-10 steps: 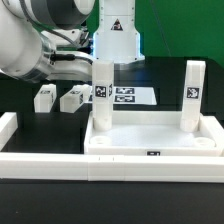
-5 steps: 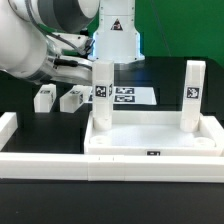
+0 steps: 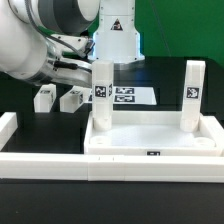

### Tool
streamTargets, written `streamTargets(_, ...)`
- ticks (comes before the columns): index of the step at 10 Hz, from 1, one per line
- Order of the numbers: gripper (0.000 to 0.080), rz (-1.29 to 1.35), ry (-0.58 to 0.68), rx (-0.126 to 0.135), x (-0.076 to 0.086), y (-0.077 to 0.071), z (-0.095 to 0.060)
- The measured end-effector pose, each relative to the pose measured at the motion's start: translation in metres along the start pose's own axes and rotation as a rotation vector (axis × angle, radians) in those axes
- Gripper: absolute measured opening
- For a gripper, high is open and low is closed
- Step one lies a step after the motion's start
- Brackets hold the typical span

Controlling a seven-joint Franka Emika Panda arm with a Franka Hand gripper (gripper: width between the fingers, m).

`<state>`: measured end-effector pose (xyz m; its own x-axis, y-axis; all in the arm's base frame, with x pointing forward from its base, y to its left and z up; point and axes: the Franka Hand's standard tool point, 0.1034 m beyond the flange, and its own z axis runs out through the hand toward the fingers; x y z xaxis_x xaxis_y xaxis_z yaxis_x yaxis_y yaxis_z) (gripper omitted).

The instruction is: Assemble desk

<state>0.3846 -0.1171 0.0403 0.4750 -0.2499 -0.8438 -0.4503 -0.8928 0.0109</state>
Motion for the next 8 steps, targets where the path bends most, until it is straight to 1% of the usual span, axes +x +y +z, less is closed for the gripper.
streamTargets(3, 0.0649, 0.008, 0.016, -0.011, 0.010, 0.001, 0.007)
streamTargets(6, 0.0649, 0.010, 0.018, -0.013, 0.012, 0.002, 0.008)
streamTargets(7, 0.0649, 0.002, 0.019, -0.022, 0.015, 0.002, 0.011)
streamTargets(8, 0.0649, -0.018, 0.015, -0.028, 0.014, 0.002, 0.011)
